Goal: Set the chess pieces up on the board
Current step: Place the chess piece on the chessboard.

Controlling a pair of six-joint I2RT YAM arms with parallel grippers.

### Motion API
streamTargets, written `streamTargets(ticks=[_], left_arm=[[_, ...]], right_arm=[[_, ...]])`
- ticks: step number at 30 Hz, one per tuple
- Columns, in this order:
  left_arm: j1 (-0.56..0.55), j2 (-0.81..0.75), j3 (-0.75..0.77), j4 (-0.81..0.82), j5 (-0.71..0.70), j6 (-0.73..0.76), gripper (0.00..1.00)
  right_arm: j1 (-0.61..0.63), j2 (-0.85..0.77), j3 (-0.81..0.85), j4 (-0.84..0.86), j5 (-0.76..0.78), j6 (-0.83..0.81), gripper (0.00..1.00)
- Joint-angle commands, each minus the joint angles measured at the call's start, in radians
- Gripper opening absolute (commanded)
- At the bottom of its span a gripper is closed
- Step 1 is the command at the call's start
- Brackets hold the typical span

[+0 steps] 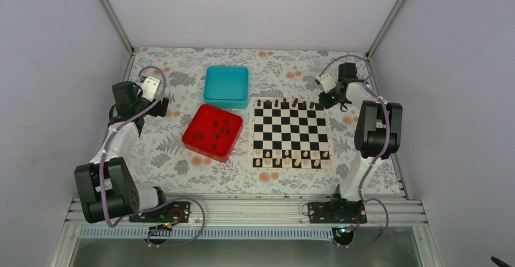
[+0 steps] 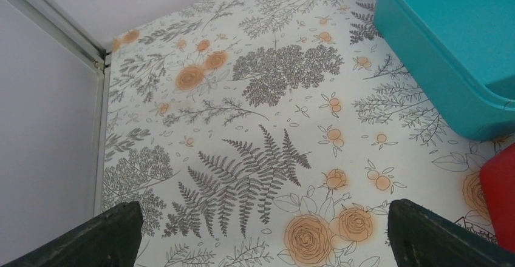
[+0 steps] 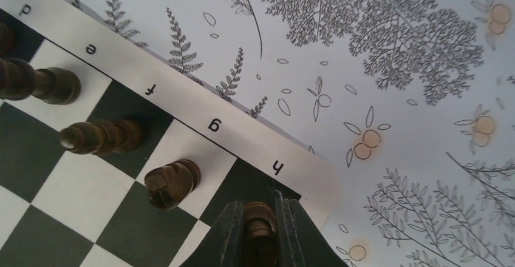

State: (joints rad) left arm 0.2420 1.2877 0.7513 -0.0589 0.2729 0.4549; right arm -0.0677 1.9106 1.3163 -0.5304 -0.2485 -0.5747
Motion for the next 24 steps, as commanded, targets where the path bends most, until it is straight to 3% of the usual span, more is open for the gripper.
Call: streamTargets(ticks=[1, 24], left_arm=[[0.012, -0.008, -0.015, 0.027, 0.003, -0.015, 1.00], [0.019, -0.006, -0.017, 0.024, 0.020, -0.012, 1.00]], right_arm=[[-0.009, 0.040, -0.021, 0.038, 0.008, -0.008, 0.04], [-0.011, 0.080, -0.016, 0.039, 0.008, -0.011, 0.05]])
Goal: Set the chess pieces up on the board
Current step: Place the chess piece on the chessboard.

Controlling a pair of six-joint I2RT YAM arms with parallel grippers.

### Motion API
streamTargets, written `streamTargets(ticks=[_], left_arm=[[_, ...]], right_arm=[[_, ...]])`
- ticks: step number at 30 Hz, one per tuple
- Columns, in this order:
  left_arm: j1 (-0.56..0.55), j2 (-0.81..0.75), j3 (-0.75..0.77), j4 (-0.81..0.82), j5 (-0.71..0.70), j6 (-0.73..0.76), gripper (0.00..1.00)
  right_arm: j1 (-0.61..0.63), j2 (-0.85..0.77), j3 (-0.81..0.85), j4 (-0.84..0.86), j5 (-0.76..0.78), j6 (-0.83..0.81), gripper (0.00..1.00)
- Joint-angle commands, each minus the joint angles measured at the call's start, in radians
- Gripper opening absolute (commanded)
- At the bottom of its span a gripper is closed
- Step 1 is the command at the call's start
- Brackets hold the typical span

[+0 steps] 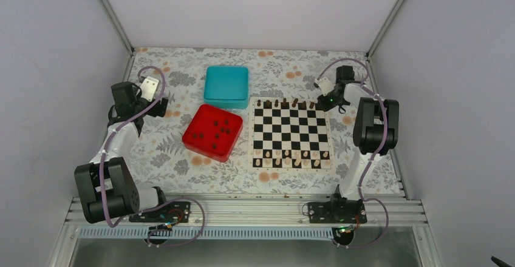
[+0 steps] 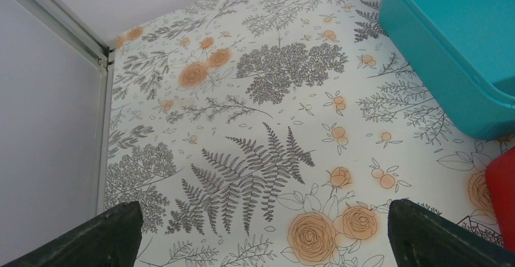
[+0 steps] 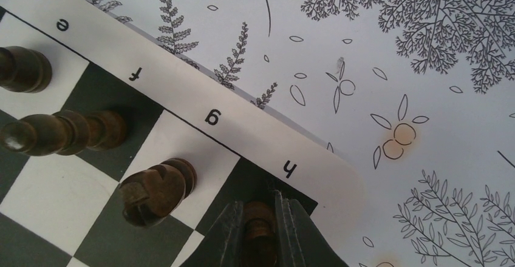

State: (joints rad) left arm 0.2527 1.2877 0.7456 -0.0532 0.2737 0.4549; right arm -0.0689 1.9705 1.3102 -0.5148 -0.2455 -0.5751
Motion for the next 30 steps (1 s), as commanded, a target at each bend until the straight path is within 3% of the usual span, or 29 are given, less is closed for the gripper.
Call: streamTargets(ticks=[1, 8, 21, 26, 30], left_arm=[[0.008, -0.007, -0.011, 0.018, 0.020, -0.012, 1.00], [0.009, -0.007, -0.011, 0.017, 0.022, -0.012, 1.00], [0.012, -0.017, -0.014, 0.021, 0.036, -0.012, 1.00], [0.013, -0.018, -0.016, 0.026, 0.037, -0.013, 1.00], [0.014, -0.022, -0.019, 0.026, 0.037, -0.012, 1.00]], right_arm=[[-0.009, 0.019, -0.011, 0.025, 0.005, -0.010, 0.06], [-0.009, -0.013, -0.027, 0.040, 0.006, -0.007, 0.22], [-0.003, -0.219, 0.108, -0.114, -0.051, 0.001, 0.29], [0.082, -0.252, 0.264, -0.243, -0.060, -0.002, 0.33], [0.232, -0.263, 0.358, -0.290, -0.040, -0.006, 0.37]])
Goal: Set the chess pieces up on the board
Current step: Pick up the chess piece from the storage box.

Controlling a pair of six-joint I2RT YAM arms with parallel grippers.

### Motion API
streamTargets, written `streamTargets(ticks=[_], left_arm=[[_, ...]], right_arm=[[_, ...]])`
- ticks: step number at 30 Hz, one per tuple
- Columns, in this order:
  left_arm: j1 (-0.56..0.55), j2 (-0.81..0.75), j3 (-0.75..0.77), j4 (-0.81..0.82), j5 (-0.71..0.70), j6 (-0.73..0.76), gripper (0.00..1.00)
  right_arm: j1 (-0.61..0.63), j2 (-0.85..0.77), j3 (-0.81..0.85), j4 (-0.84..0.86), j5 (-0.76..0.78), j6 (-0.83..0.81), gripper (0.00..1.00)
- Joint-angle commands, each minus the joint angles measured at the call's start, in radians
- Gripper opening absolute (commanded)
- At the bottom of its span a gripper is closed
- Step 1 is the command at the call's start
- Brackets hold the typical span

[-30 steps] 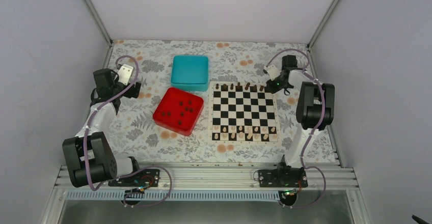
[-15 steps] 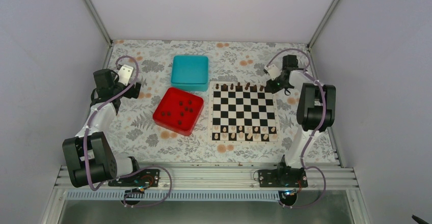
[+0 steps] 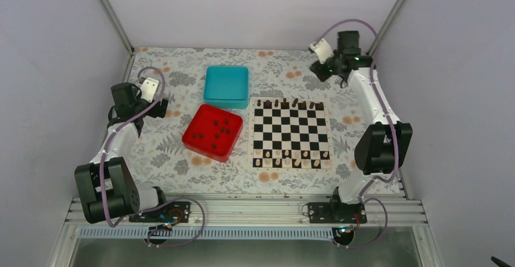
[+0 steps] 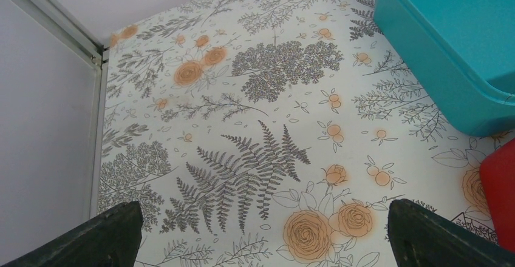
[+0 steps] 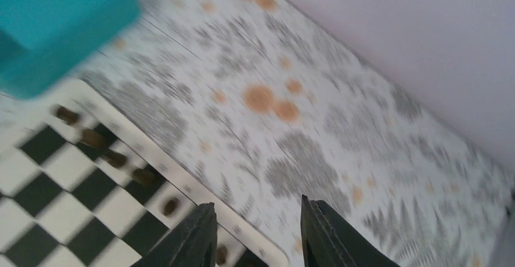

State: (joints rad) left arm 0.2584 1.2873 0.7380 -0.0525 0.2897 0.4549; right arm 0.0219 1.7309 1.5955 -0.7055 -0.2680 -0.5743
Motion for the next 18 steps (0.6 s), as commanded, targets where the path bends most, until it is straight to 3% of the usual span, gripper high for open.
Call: streamTargets(ticks=[1, 11, 18], left_arm=[[0.008, -0.026, -0.015, 0.027, 0.021, -0.011, 1.00], [0.011, -0.039, -0.025, 0.030, 0.027, -0.013, 1.00], [0.011, -0.041, -0.030, 0.029, 0.030, -0.016, 1.00]], right_arm=[[0.188, -0.023, 0.091, -0.107, -0.015, -0.011, 0.38], [0.611, 0.178, 0.287, -0.188, 0.022, -0.021, 0.43], [0.769, 0.357, 0.366, -0.218, 0.043, -0.049, 0.43]])
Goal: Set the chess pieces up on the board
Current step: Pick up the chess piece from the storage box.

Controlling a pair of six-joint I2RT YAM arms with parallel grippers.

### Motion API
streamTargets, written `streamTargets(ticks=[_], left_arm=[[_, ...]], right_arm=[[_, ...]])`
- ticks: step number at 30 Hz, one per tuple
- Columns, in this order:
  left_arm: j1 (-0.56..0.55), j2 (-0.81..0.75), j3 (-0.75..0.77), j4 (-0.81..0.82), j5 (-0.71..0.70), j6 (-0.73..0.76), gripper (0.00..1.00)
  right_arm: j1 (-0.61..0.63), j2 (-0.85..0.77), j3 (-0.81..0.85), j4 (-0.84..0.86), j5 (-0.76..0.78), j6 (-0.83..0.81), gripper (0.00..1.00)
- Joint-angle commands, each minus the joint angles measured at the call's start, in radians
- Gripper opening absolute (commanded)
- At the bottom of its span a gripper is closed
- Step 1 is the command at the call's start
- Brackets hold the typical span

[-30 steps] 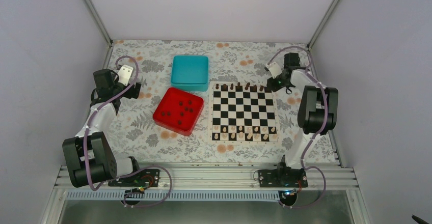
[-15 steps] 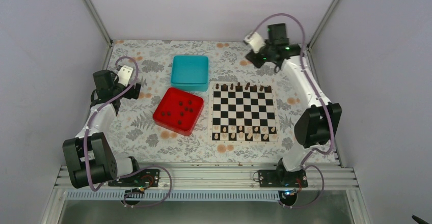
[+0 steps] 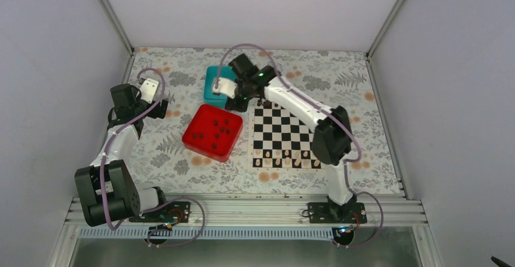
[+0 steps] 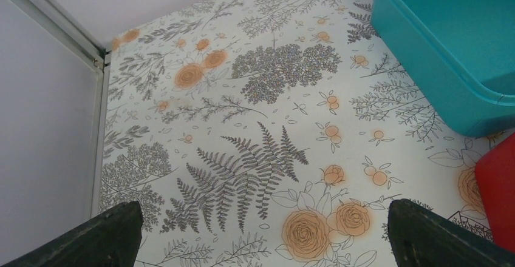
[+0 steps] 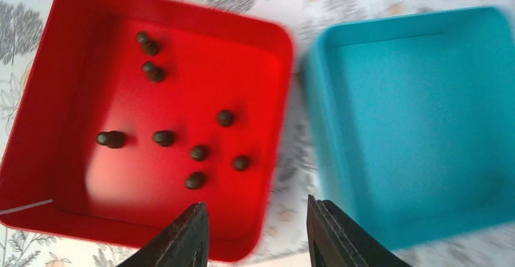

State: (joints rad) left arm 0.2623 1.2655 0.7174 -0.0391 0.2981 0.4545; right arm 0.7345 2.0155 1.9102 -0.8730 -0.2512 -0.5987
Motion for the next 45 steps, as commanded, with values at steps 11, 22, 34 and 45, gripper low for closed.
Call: streamTargets(ticks=[11, 22, 34, 45], left_arm=[[0.009, -0.029, -0.015, 0.020, 0.020, -0.021, 1.00], [0.014, -0.033, -0.025, 0.028, 0.027, -0.020, 1.00], [0.023, -0.034, -0.031, 0.032, 0.053, -0.022, 1.00], [0.031, -0.037, -0.032, 0.030, 0.075, -0.025, 1.00]], right_arm=[[0.133, 0.277, 0.177, -0.045, 0.051, -0.003, 0.43], [0.135, 0.360, 0.225, -0.045, 0.075, 0.007, 0.43], [0.134, 0.413, 0.250, -0.019, 0.115, 0.038, 0.41], [0.135, 0.463, 0.293, -0.019, 0.104, 0.048, 0.40]])
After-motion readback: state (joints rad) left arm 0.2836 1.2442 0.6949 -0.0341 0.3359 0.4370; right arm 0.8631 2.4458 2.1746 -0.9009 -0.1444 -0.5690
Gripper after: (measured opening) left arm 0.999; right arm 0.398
